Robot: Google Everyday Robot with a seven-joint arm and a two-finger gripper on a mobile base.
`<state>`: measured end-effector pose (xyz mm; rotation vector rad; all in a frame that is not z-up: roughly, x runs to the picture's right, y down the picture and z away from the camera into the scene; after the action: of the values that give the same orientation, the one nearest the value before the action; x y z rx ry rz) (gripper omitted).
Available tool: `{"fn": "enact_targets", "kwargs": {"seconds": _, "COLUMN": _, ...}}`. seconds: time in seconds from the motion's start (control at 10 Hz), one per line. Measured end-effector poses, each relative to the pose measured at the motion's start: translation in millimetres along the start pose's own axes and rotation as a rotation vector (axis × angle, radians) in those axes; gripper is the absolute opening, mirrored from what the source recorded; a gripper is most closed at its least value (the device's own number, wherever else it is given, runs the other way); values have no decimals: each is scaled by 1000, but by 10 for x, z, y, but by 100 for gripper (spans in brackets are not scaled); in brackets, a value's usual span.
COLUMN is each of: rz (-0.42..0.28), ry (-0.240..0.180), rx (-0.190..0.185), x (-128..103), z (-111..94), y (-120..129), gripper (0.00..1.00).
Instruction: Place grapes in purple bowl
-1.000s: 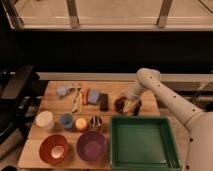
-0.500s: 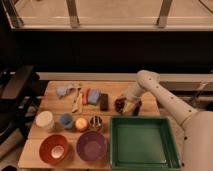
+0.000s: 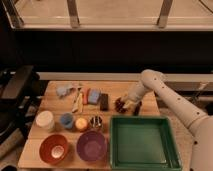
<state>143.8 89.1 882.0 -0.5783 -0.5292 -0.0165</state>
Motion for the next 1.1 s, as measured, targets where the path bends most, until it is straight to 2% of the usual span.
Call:
{"fn": "enact_targets", "kwargs": {"seconds": 0.7, "rz": -28, "ry": -37, "rx": 88, "x": -141, "z": -522, "y": 59, "gripper": 0}}
{"fn": "enact_targets", "kwargs": {"seconds": 1.0, "rz": -70, "ry": -64, "rx": 128, "x": -380, "z": -986, "y": 45, "gripper": 0}}
{"fn": "enact_targets", "kwargs": {"seconds": 1.1, "rz": -98, "ry": -79, "rx": 140, "x": -524, "z": -1211, "y": 86, "gripper": 0}}
